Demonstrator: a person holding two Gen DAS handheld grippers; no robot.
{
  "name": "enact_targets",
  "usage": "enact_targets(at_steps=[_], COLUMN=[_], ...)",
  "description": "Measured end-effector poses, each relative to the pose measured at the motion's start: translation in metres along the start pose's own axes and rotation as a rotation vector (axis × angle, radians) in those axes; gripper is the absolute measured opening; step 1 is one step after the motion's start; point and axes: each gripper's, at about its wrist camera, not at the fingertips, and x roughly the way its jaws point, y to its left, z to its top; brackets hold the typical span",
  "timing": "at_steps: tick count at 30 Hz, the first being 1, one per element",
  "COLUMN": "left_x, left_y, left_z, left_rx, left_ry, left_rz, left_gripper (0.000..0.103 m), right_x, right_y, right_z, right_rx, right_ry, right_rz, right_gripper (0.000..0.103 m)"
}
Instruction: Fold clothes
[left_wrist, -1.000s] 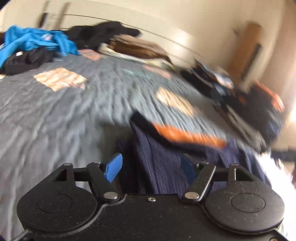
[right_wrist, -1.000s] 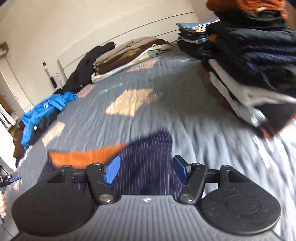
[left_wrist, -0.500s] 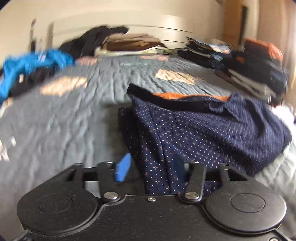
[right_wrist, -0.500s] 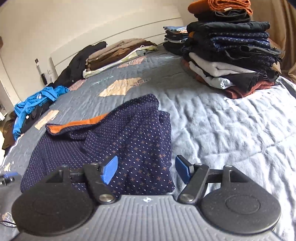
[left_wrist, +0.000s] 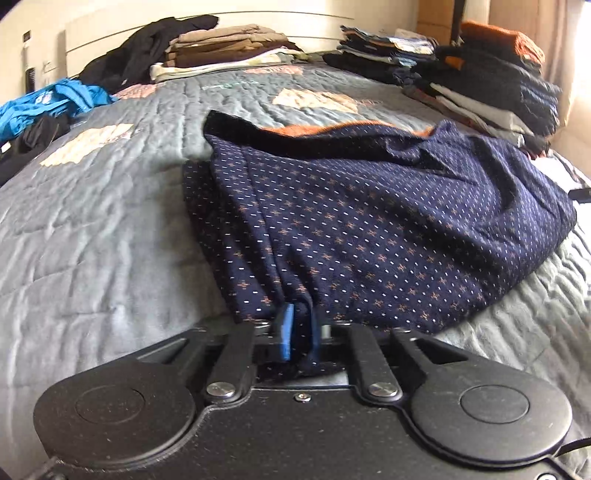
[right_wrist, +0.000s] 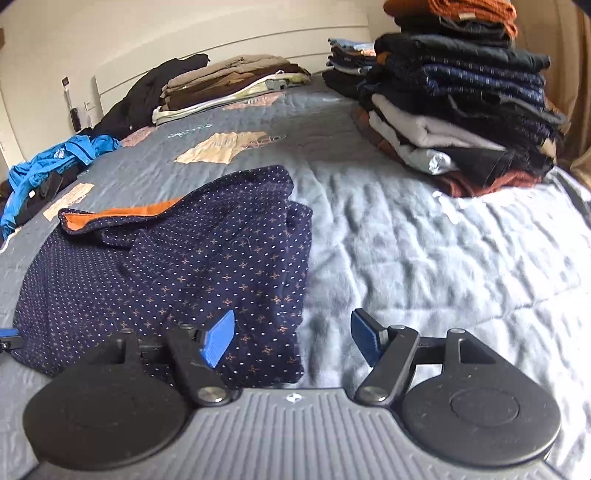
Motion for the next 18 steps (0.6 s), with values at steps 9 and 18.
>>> enact_targets(at_steps=[9, 18], left_x=[-0.042, -0.039], left_y=[0.04, 0.012], left_z=[-0.004, 0.0], left_rx=[-0.115, -0.038], left_ry=[-0.084, -0.106], left_rz=[0.003, 0.013], left_gripper=[0.0, 0.049], right_x=[0.001, 0.003], right_y=[0.008, 0.008], right_z=[0.0, -0.001], right_rx=[-0.012, -0.013], right_ry=[0.018, 0.028], right_rz=[0.034, 0.029], right_gripper=[0.069, 0.07])
